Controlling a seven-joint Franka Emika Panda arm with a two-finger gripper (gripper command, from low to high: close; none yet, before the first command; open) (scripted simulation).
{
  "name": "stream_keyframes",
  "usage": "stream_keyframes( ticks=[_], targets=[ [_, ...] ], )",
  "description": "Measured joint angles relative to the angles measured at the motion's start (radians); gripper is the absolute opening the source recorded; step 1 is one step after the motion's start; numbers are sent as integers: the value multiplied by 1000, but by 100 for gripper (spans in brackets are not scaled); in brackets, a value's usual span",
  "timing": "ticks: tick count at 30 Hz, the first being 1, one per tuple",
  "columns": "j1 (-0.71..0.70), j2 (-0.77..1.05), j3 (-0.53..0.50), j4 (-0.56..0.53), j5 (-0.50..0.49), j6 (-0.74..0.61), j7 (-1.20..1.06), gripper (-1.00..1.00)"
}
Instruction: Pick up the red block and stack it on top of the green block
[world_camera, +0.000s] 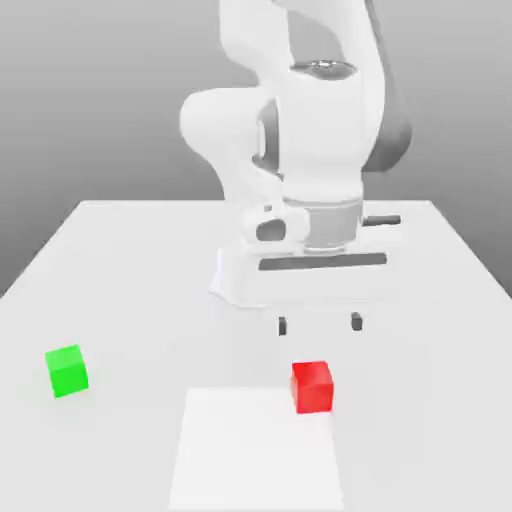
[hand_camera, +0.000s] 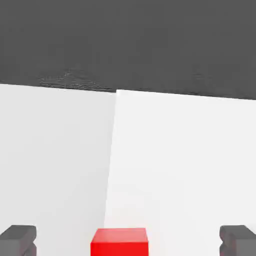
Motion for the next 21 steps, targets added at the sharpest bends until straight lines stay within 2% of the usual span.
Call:
stream_keyframes(
  ticks=[5,6,13,17,21],
  targets=[
    [44,211,-62,9,-99,174,75,0],
    [62,247,-82,14,-109,205,83,-100],
    [66,255,-88,15,-119,213,90,-100],
    [51,136,-55,-3,-54,110,43,-100],
    [56,0,-66,-19,-13,-9,8,-100]
  ],
)
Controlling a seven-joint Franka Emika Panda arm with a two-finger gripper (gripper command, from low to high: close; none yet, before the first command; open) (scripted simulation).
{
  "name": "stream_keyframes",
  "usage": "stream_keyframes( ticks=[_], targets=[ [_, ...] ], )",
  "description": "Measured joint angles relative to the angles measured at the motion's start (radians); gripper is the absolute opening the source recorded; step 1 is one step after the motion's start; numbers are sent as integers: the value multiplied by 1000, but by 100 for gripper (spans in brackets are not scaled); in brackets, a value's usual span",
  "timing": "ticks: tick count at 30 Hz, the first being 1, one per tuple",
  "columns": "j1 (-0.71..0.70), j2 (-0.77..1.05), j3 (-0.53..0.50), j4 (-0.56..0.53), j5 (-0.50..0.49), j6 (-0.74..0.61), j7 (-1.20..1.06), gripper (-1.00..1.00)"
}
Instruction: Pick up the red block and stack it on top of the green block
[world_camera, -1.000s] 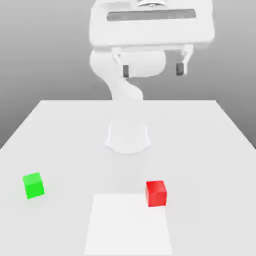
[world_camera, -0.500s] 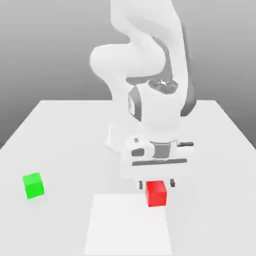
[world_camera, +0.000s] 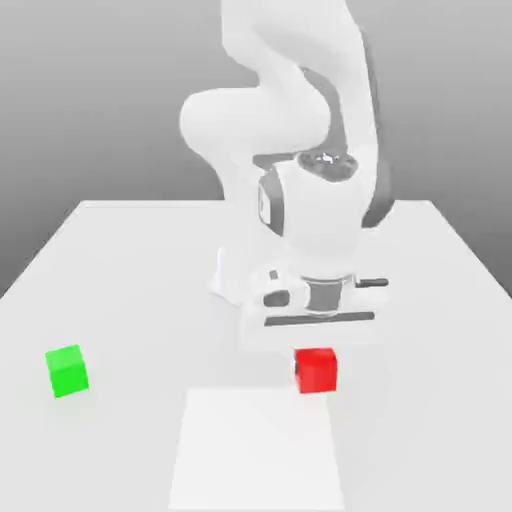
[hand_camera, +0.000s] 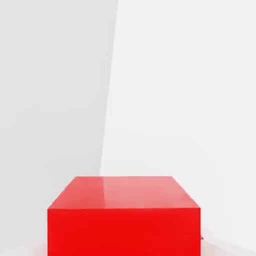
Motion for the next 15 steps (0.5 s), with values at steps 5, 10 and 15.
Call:
stream_keyframes(
  ticks=[5,10,15],
  targets=[
    [-150,-22,-157,51,-28,-71,-98,-100],
    [-319,-21,-332,110,-66,-126,-201,-100],
    [-489,-6,-508,172,-90,-172,-314,-100]
  ],
)
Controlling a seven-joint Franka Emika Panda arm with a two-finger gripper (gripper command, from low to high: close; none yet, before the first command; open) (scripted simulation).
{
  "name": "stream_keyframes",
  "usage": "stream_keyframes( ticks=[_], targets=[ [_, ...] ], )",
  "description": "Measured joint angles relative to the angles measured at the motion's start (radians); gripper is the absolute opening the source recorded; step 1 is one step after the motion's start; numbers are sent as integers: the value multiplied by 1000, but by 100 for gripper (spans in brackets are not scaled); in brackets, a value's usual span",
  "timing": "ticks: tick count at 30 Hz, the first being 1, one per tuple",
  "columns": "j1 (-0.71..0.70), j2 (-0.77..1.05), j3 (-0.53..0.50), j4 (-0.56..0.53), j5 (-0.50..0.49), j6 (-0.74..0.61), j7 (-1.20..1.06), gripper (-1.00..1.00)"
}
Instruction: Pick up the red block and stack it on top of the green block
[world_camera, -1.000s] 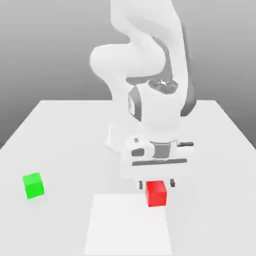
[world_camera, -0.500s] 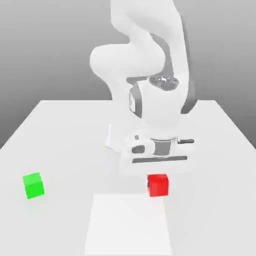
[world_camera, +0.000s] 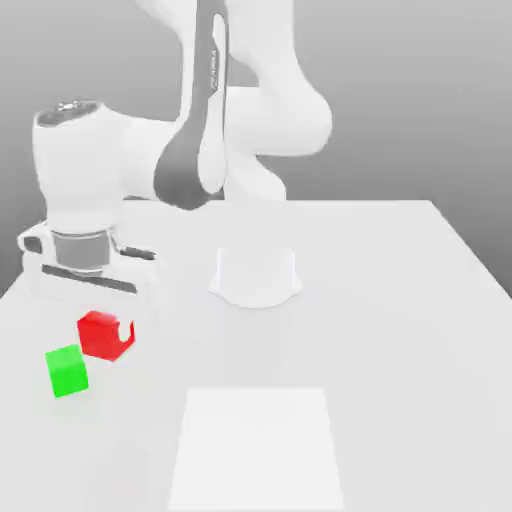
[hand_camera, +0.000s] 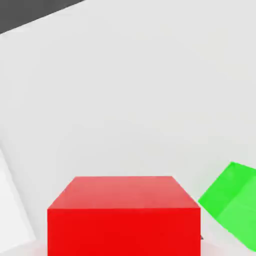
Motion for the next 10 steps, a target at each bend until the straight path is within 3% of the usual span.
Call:
stream_keyframes(
  ticks=[3,6,7,10],
  targets=[
    [-19,81,-16,14,83,61,-78,-100],
    [-39,181,34,20,209,144,-170,-100],
    [-56,214,59,22,251,171,-201,100],
    [-56,214,59,22,251,171,-201,100]
  ],
)
